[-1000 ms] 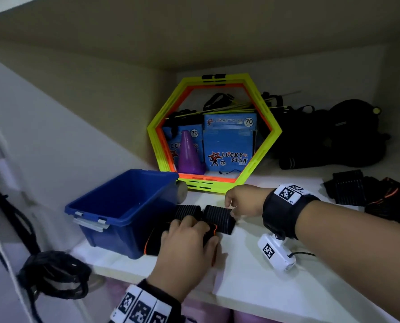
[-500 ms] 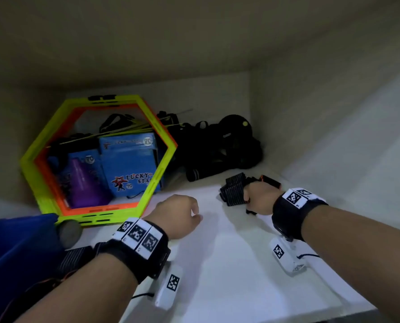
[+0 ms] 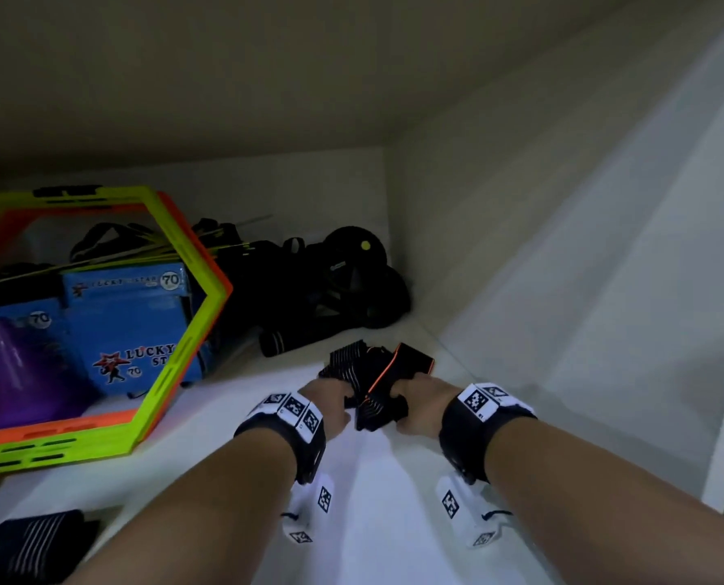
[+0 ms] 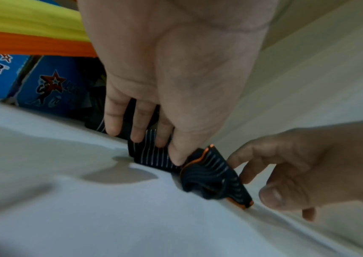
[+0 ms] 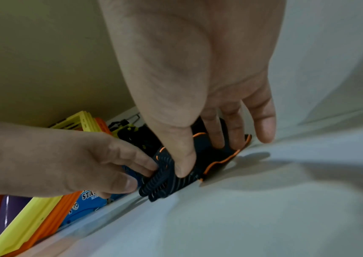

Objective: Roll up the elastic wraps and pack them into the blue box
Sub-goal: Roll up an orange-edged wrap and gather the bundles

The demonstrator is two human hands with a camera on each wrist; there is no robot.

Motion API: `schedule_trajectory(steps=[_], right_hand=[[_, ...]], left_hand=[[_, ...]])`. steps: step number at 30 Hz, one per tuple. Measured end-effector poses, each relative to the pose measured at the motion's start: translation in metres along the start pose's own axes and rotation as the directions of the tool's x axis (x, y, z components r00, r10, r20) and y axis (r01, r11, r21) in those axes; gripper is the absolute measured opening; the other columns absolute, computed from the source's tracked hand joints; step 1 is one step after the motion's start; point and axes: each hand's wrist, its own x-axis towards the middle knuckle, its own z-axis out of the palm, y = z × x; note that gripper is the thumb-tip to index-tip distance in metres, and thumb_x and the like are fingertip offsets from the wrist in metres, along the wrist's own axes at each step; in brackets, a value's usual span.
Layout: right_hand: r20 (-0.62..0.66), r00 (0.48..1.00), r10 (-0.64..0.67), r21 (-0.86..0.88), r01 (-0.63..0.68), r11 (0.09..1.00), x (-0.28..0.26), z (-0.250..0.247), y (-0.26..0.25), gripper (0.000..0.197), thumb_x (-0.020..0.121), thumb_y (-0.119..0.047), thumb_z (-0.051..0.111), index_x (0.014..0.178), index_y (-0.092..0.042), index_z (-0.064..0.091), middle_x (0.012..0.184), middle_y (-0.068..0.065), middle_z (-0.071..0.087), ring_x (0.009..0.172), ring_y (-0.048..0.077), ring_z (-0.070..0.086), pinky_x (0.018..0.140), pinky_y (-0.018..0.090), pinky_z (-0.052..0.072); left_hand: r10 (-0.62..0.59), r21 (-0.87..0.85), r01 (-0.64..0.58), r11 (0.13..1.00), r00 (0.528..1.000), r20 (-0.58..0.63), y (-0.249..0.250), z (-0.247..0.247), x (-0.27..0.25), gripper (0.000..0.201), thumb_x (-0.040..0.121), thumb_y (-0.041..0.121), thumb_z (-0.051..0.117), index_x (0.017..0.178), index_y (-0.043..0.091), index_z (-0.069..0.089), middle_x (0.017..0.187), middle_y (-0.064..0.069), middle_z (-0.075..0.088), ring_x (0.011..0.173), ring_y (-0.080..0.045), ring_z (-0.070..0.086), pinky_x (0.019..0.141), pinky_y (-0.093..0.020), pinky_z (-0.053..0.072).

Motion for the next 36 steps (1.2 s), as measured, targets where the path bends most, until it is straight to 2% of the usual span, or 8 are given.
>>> schedule_trajectory(steps=[7,12,17,22,27,30,33,36], right_hand=[[0.029,0.996,-0.089,0.007,0.089,0.996,0.011,0.002,0.01,0.035,0.084,-0.04,0.065,0.098,-0.008,0.07,0.097,0.009,0.072,0.09,0.028,0.068,0.078,0.035,0.056],[0.027,0.993,-0.113,-0.076,0.115,0.991,0.016,0.003,0.009,0.026,0.088,-0.033,0.068,0.087,-0.007,0.066,0.086,0.01,0.065,0.081,0.028,0.061,0.067,0.031,0.044],[0.034,0.993,-0.115,-0.126,0.118,0.985,0.014,-0.003,0.004,0.027,0.082,-0.031,0.072,0.068,-0.016,0.056,0.077,0.006,0.061,0.074,0.025,0.059,0.065,0.029,0.044],[0.132,0.986,-0.098,-0.158,0.118,0.98,0.005,-0.02,0.002,0.037,0.075,-0.04,0.079,0.068,-0.013,0.056,0.075,0.005,0.061,0.072,0.024,0.062,0.063,0.029,0.046],[0.179,0.983,-0.04,-0.235,0.083,0.969,0.012,-0.015,0.009,0.045,0.054,-0.045,0.087,0.067,-0.015,0.057,0.063,-0.001,0.067,0.062,0.021,0.068,0.069,0.035,0.06],[0.25,0.968,-0.018,-0.322,0.101,0.941,-0.013,-0.028,0.0,0.023,0.072,-0.03,0.085,0.084,-0.018,0.07,0.057,0.006,0.056,0.052,0.017,0.055,0.065,0.028,0.052],[0.269,0.961,-0.059,-0.292,0.14,0.946,-0.029,-0.037,0.001,0.032,0.086,-0.018,0.075,0.109,0.0,0.062,0.067,0.003,0.046,0.055,0.014,0.043,0.056,0.025,0.043],[0.241,0.97,-0.023,-0.292,0.095,0.952,-0.026,-0.026,0.013,0.034,0.071,-0.034,0.086,0.08,-0.01,0.064,0.069,0.004,0.058,0.062,0.02,0.059,0.064,0.029,0.056]], left_hand=[[-0.045,0.135,0.045,0.99,0.999,-0.001,0.014,0.008,0.02,0.015,0.085,0.019,0.06,0.092,0.012,0.072,0.09,-0.005,0.071,0.086,-0.024,0.067,0.075,-0.032,0.056],[-0.054,0.3,0.009,0.954,0.988,0.143,0.006,0.006,0.032,0.031,0.086,0.013,0.055,0.056,0.012,0.047,0.055,0.002,0.041,0.051,-0.012,0.039,0.062,-0.027,0.043],[-0.187,0.314,0.091,0.945,0.939,0.29,0.009,-0.019,0.025,0.018,0.079,0.032,0.068,0.073,0.021,0.056,0.069,0.004,0.054,0.068,-0.017,0.055,0.077,-0.032,0.055],[-0.141,0.199,0.113,0.973,0.981,0.133,0.016,-0.039,0.028,0.039,0.083,0.043,0.066,0.059,0.015,0.055,0.06,-0.005,0.057,0.055,-0.018,0.05,0.055,-0.027,0.04],[-0.001,0.192,-0.006,0.981,0.999,0.035,0.032,-0.032,0.049,0.057,0.082,0.048,0.064,0.136,0.03,0.053,0.124,-0.003,0.055,0.108,-0.028,0.06,0.088,-0.036,0.051],[-0.021,0.226,0.003,0.974,0.997,0.079,0.052,-0.02,0.052,0.036,0.077,0.051,0.06,0.102,0.027,0.067,0.1,0.001,0.062,0.086,-0.024,0.063,0.076,-0.035,0.054],[-0.056,0.249,-0.004,0.968,0.972,0.23,0.074,-0.009,0.051,0.036,0.081,0.048,0.061,0.063,0.018,0.051,0.061,0.0,0.052,0.056,-0.021,0.05,0.057,-0.031,0.043],[-0.039,0.254,-0.02,0.967,0.973,0.226,0.079,-0.002,0.051,0.035,0.074,0.049,0.063,0.062,0.017,0.055,0.06,-0.004,0.056,0.053,-0.021,0.05,0.054,-0.032,0.046]])
